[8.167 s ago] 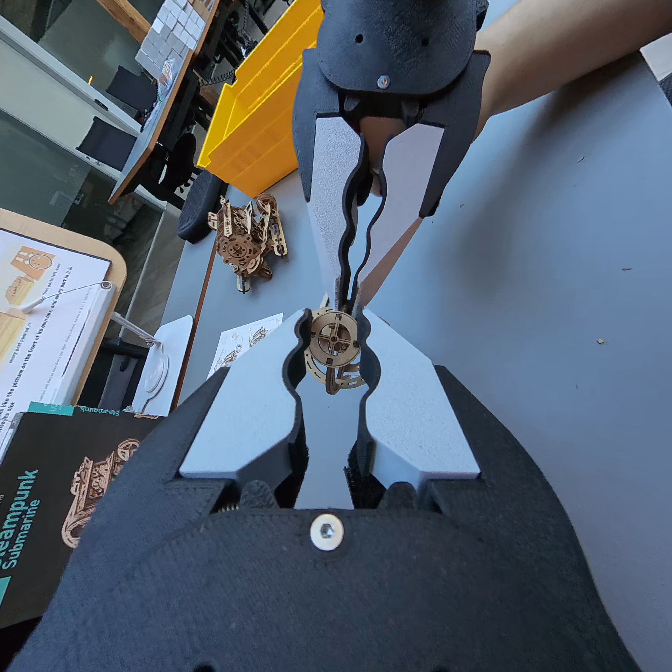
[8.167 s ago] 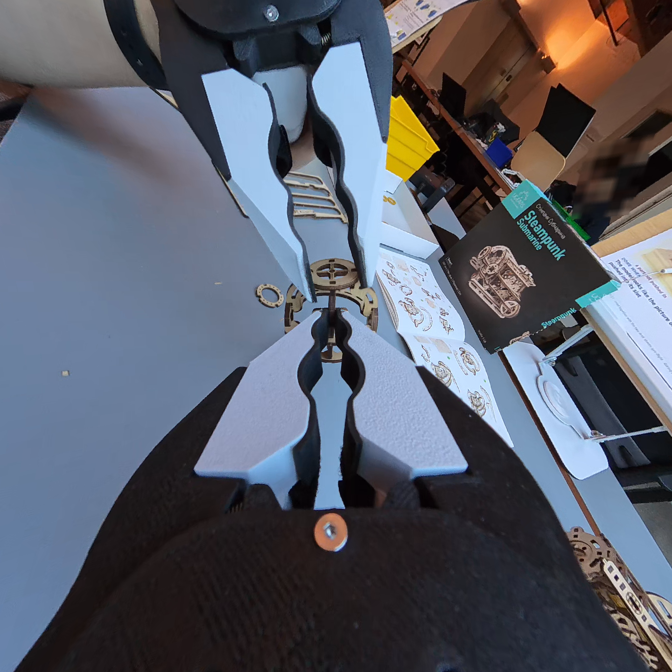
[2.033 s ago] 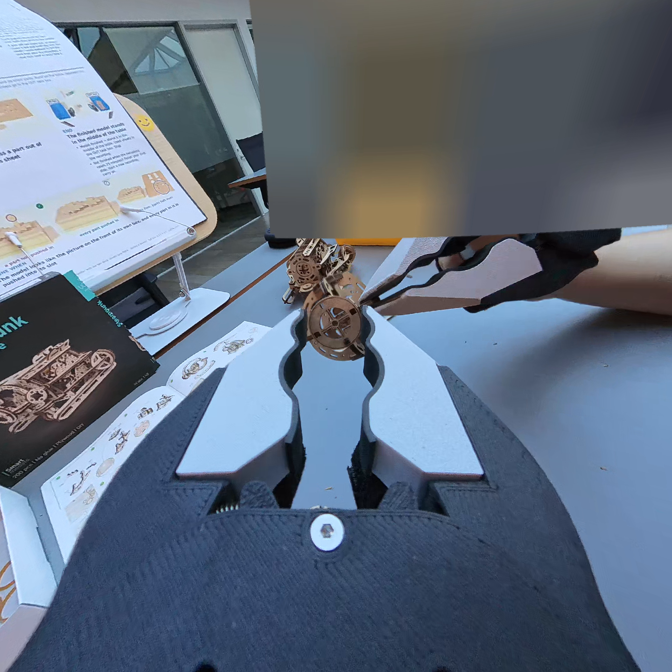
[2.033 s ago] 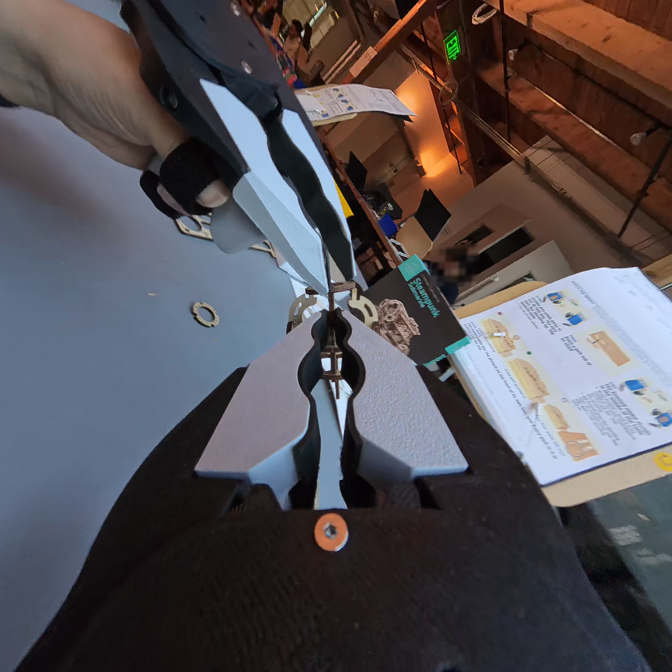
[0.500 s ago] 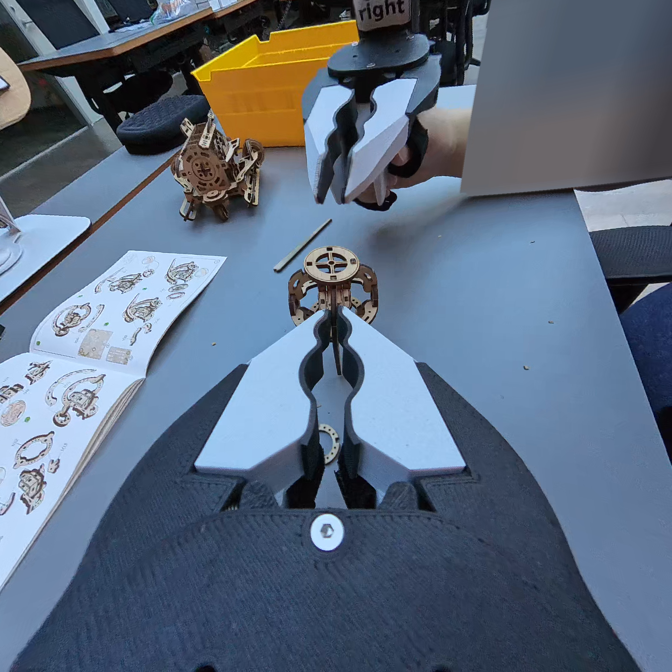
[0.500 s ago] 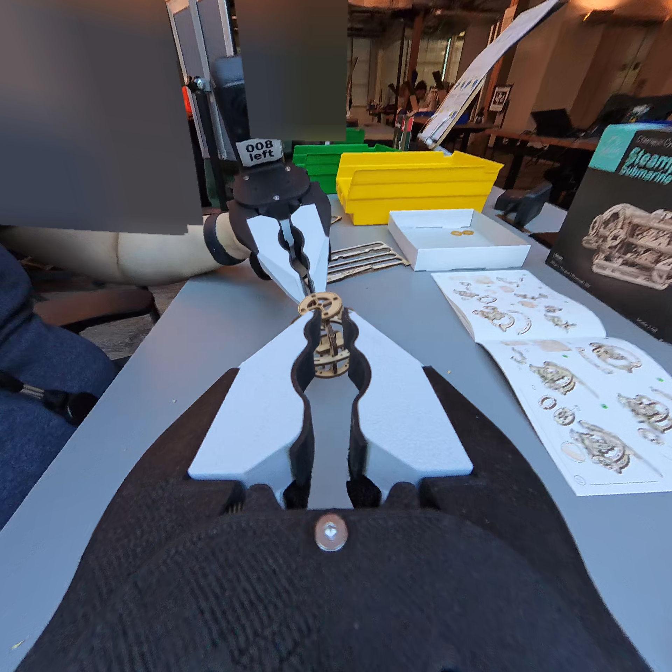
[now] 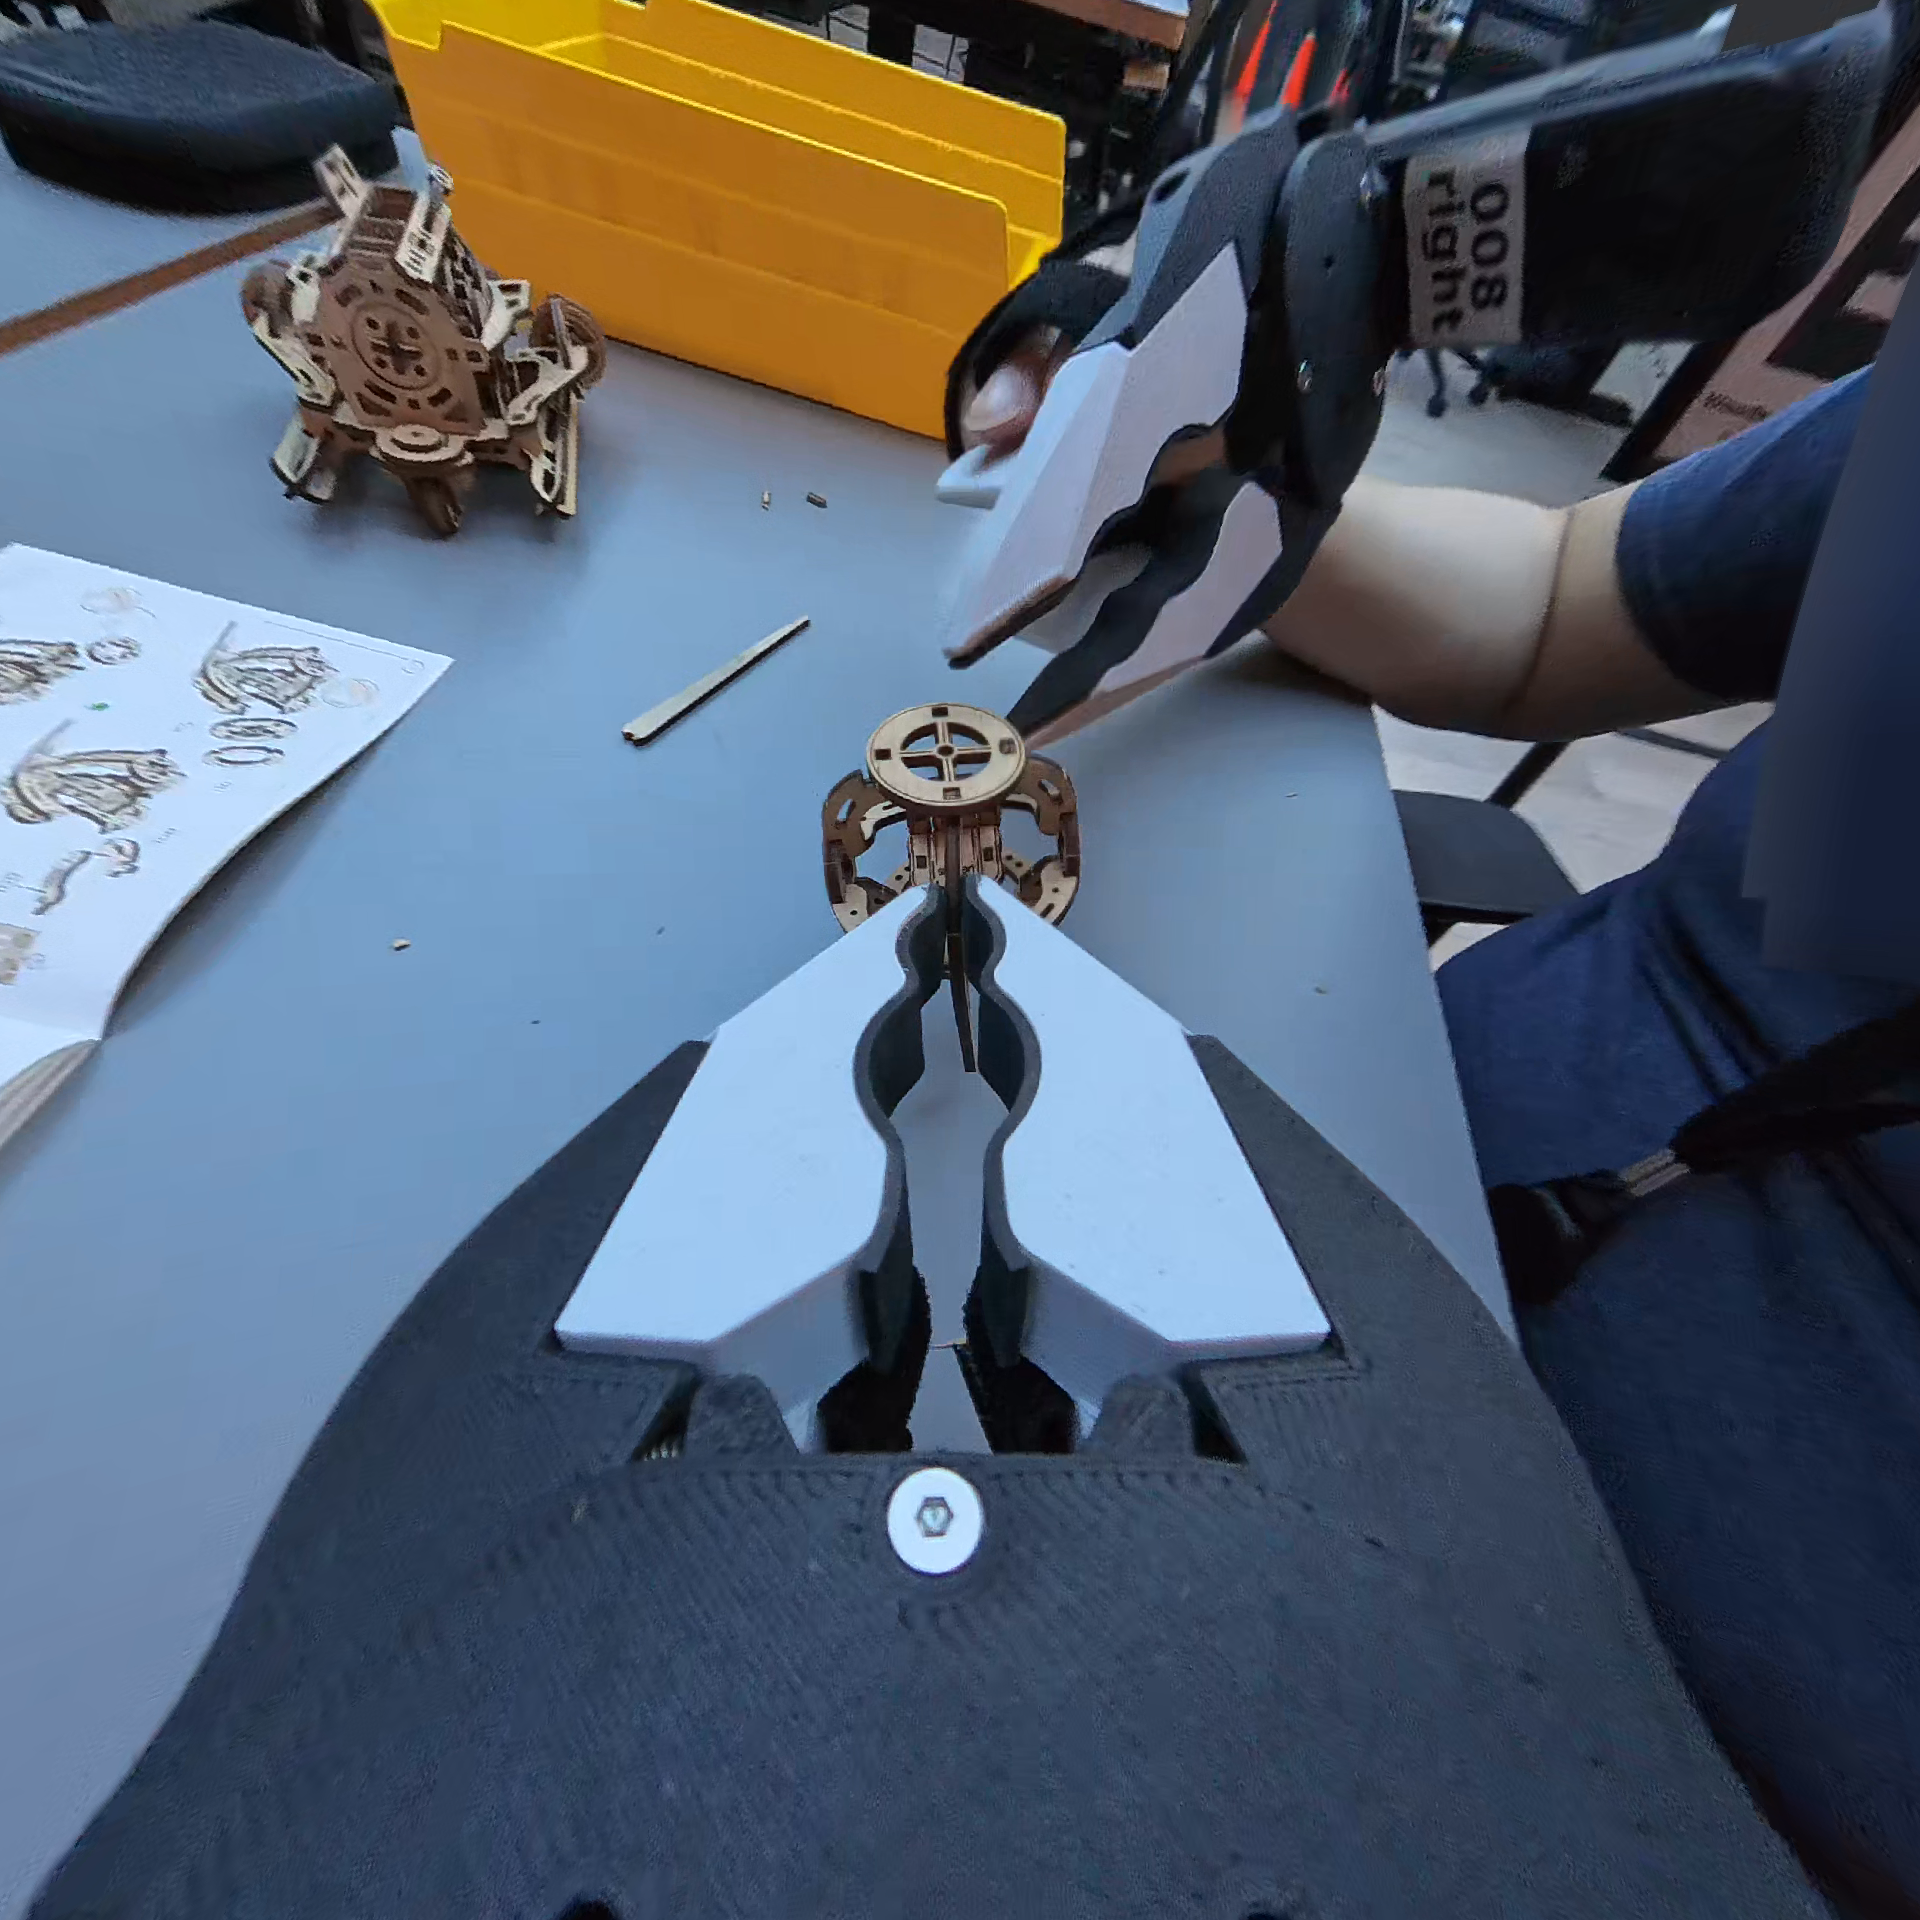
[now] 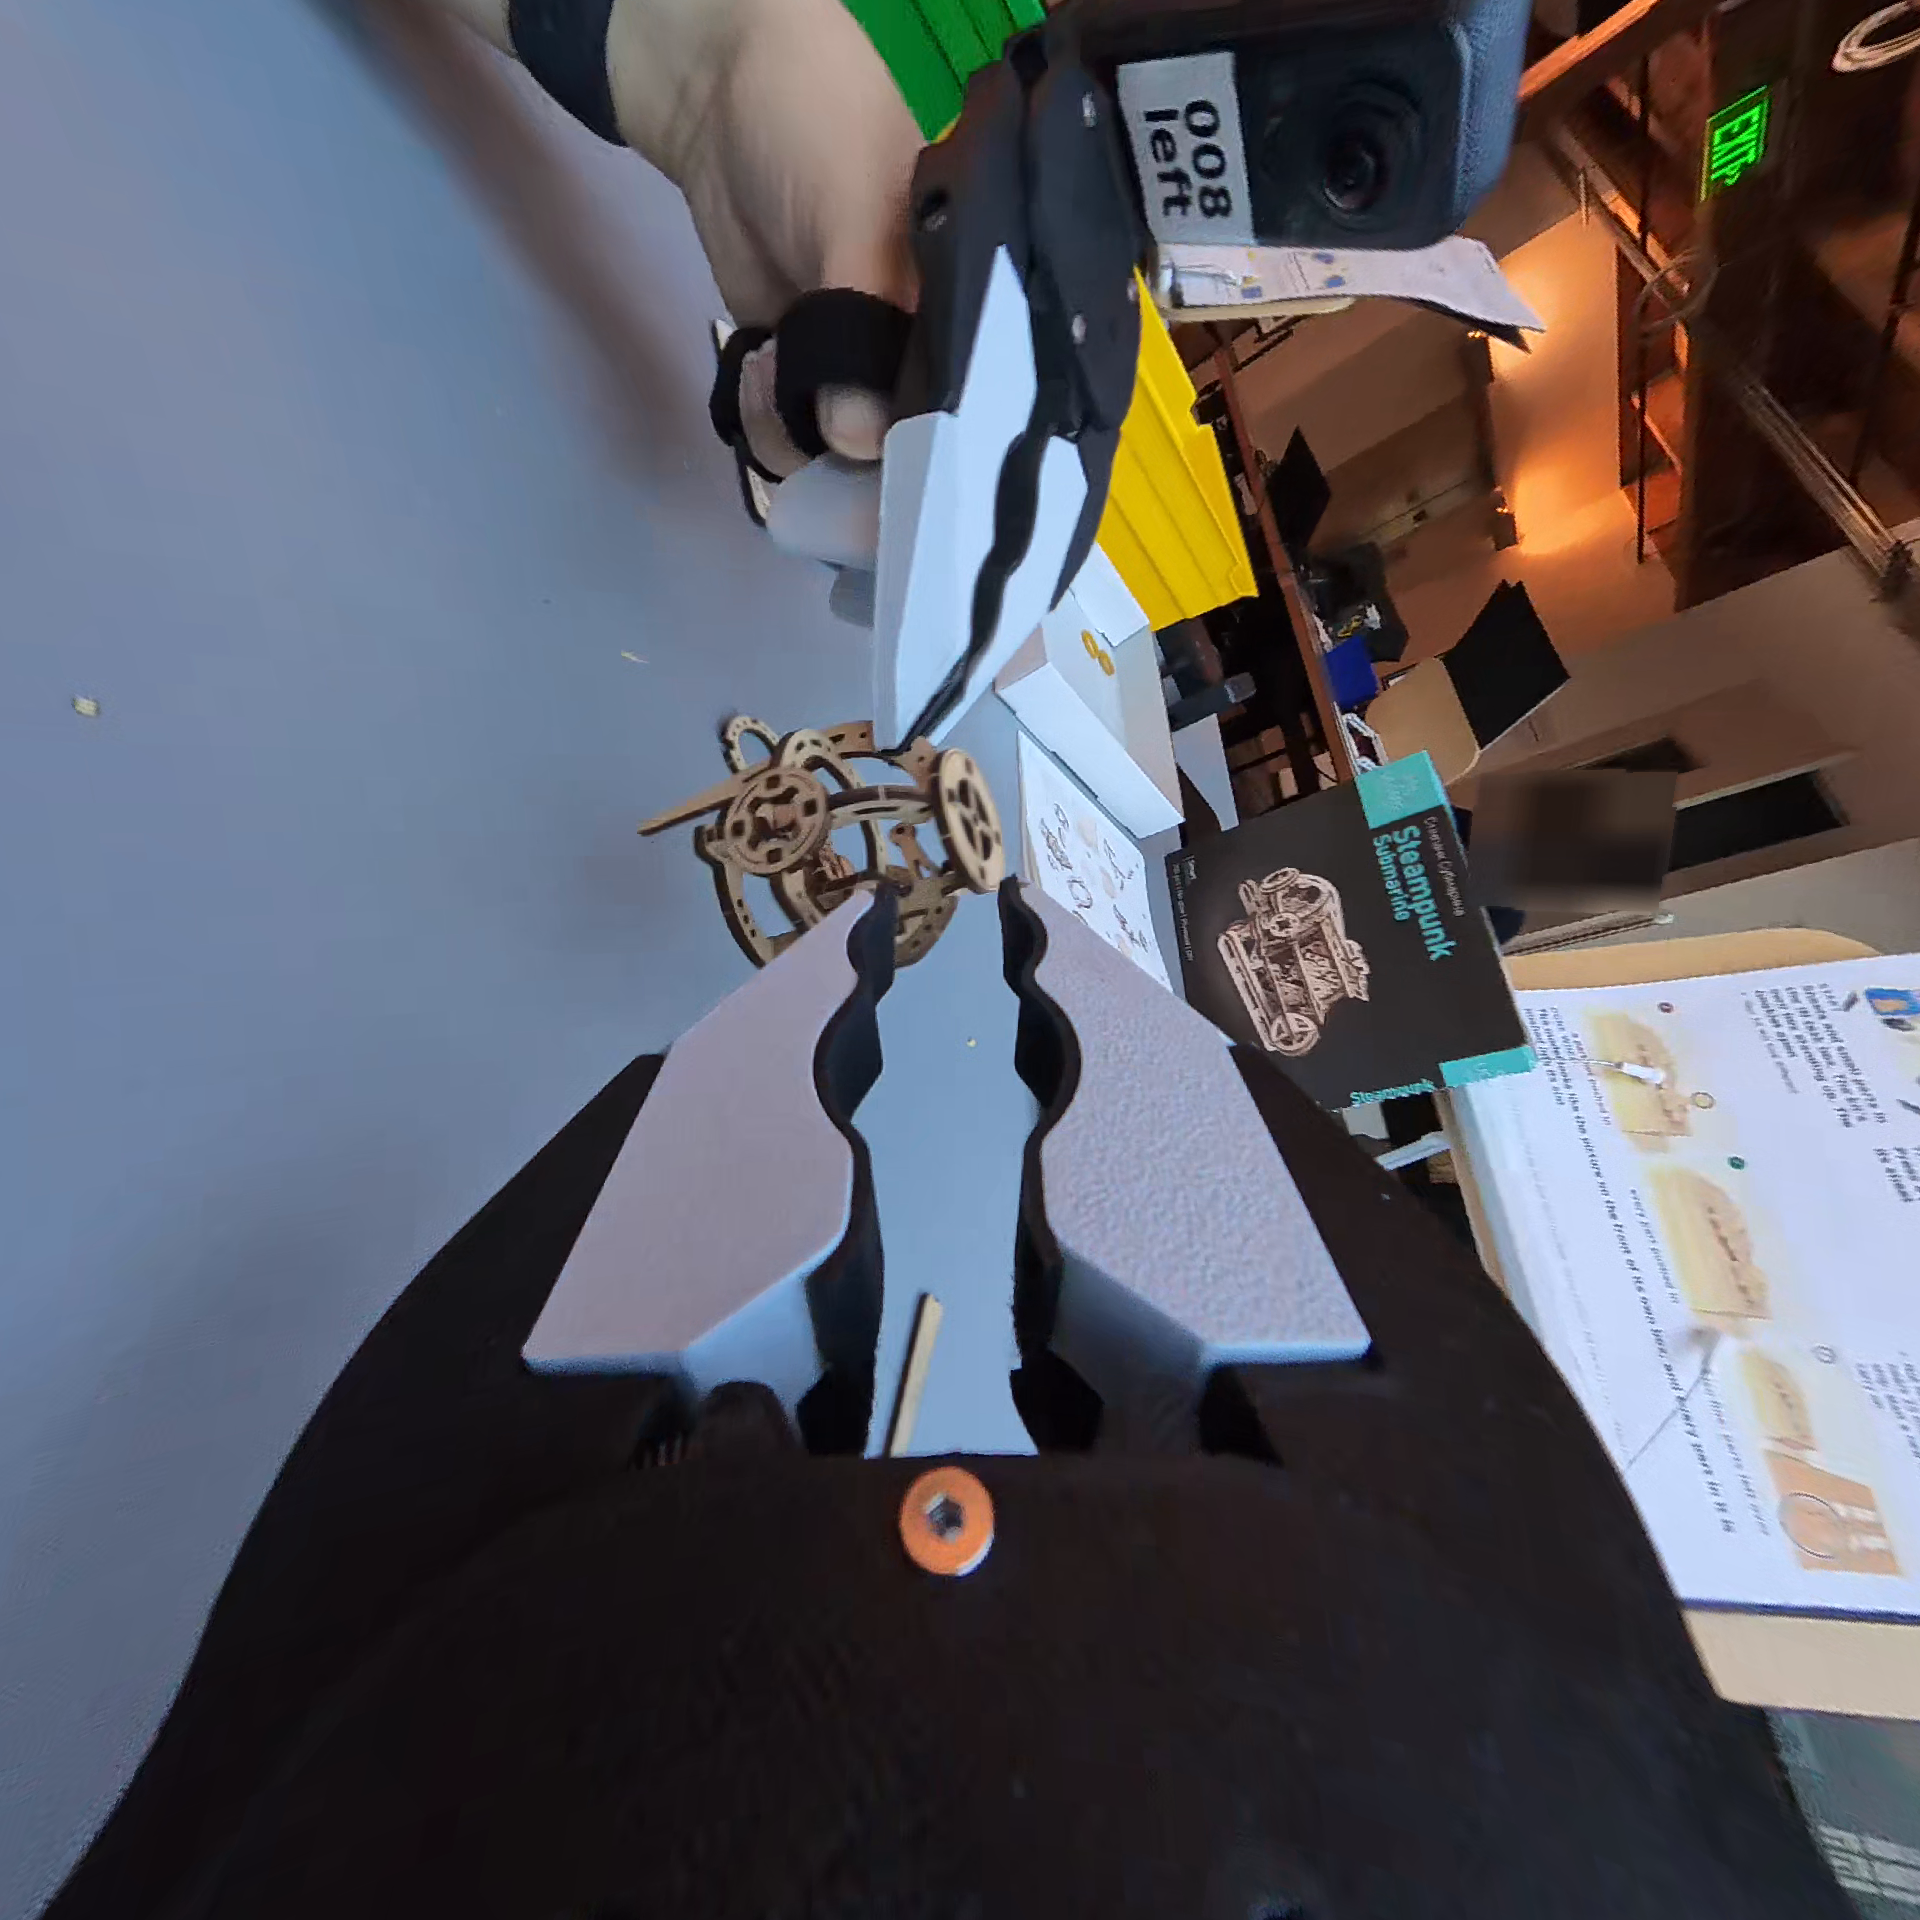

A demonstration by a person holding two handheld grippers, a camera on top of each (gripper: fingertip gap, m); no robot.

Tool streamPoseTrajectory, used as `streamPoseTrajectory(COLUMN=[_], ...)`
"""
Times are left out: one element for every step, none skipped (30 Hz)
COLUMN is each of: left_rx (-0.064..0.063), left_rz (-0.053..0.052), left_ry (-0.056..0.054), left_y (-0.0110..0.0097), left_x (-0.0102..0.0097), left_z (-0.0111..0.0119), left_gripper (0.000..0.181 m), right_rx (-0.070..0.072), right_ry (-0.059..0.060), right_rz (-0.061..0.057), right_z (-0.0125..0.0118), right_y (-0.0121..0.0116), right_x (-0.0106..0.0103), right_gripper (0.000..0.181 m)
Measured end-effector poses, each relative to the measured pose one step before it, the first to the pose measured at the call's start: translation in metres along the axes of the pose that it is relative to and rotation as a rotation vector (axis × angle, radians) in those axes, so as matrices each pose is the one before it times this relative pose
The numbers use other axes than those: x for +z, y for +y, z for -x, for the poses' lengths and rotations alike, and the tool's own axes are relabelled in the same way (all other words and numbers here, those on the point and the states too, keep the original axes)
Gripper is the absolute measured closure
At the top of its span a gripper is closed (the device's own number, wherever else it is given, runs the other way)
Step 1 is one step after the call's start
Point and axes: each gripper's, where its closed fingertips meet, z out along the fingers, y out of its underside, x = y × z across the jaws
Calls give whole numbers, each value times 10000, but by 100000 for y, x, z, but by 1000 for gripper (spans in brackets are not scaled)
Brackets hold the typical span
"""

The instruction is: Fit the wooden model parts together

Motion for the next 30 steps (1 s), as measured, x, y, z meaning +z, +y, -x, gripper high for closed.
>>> streamPoseTrajectory(left_rx=[-229, -151, -95, -76, -88, -143, -213, -264, -314, -385, -435, -419, -375, -310, -232, -188, -200, -219, -188, -162, -121, -54, -53, -85, -63, -61, -75, -15, 38, 16], left_rz=[-32, -3, -2, -28, -29, -36, -21, -3, -33, -70, -100, -124, -150, -144, -87, -49, -29, -15, -20, 22, 97, 97, 57, 29, -17, -54, -20, 37, 42, 40], left_ry=[147, 44, -6, 11, 27, 19, 60, 148, 211, 265, 340, 400, 322, 221, 204, 198, 178, 195, 222, 167, 48, -26, -24, 8, 75, 92, 13, -29, -5, -10], left_y=[-85, -17, 22, -6, 9, 4, 24, 53, 11, -35, -89, -153, -190, -161, -92, -33, -5, 7, -14, 63, 166, 167, 104, 56, -22, -77, -47, 22, 36, 35], left_x=[-46, -38, -13, -28, -34, -48, -55, -55, -50, -57, -56, -65, -73, -72, -40, 1, 25, 60, 88, 122, 131, 136, 123, 110, 99, 73, 64, 68, 70, 62], left_z=[-81, 28, 74, 37, -8, 41, 30, -50, -103, -130, -221, -307, -220, -120, -145, -162, -145, -174, -216, -140, 20, 107, 103, 62, -53, -77, 39, 72, -2, -11], left_gripper=[181, 181, 181, 181, 181, 181, 181, 181, 181, 181, 181, 181, 181, 181, 181, 181, 181, 181, 181, 181, 181, 181, 181, 181, 181, 181, 181, 181, 181, 181], right_rx=[164, 237, 333, 484, 529, 460, 376, 313, 226, 88, -74, -206, -247, -238, -277, -272, -48, 152, 193, 145, 44, -23, -23, 37, 51, -17, -47, -68, -59, -8], right_ry=[-157, -136, -125, -173, -115, -71, -126, -147, -181, -142, -89, -33, 62, 150, 313, 142, -74, -105, -128, -84, -88, -18, 31, -74, 23, 39, -1, 5, 32, 17], right_rz=[-1, -71, -159, -158, -156, -202, -245, -294, -286, -140, 41, 171, 202, 262, 181, -103, -167, 18, 90, 83, 80, 6, -14, 30, 127, 177, 167, 142, 73, 39], right_z=[283, 176, 63, 27, -105, -155, -23, 63, 181, 222, 248, 274, 156, 25, -218, 24, 231, 142, 151, 106, 153, 97, 17, 138, -22, -45, 39, 41, -1, 5], right_y=[37, 4, -108, -95, -92, -159, -284, -366, -354, -191, 15, 173, 178, 217, 66, -327, -421, -75, 134, 166, 106, -54, -75, -14, 166, 237, 226, 176, 87, 14], right_x=[101, 60, -34, -95, -147, -198, -217, -190, -123, -29, 71, 183, 269, 273, 201, 106, 87, 173, 209, 190, 115, 57, 19, 53, 102, 122, 112, 80, 77, 42], right_gripper=[162, 162, 159, 159, 158, 154, 147, 138, 126, 116, 109, 105, 99, 98, 102, 108, 112, 112, 111, 110, 109, 110, 114, 116, 115, 115, 117, 121, 121, 123])
